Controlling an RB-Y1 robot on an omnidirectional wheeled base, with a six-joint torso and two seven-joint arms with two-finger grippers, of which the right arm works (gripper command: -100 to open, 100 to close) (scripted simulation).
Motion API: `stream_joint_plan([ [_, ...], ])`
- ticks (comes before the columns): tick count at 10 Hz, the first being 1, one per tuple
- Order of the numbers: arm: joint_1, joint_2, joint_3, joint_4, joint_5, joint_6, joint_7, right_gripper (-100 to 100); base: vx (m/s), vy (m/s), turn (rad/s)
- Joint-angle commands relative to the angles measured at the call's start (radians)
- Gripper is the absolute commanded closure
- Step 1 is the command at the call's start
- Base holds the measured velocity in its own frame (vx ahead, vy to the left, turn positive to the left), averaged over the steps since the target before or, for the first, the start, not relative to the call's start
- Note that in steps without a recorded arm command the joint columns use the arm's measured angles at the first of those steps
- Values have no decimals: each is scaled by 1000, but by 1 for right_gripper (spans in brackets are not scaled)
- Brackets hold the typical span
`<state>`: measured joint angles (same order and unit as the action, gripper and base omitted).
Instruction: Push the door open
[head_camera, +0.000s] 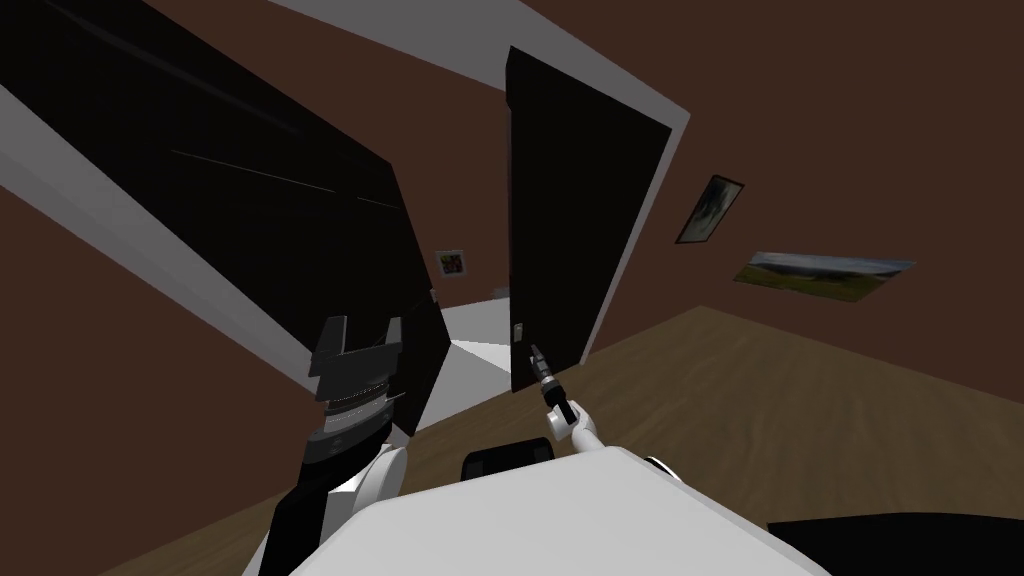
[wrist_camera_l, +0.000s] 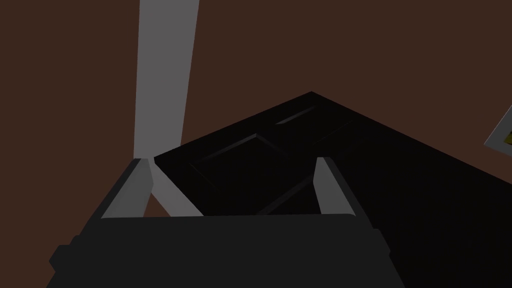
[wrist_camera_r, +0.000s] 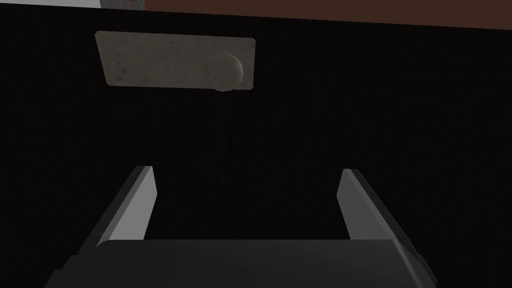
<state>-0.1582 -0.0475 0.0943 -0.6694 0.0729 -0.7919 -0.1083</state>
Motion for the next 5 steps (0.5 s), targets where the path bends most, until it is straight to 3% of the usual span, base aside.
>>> stream_joint_plan([
  [1,-9,5,4,32,1,-6,-2,-100,109,-37,56],
  [3,-20,9,6,59,1,-11,-2,-100,90,-30,26],
  [5,-11,-2,4,41,0,-4,-1,-100,74,6,17],
])
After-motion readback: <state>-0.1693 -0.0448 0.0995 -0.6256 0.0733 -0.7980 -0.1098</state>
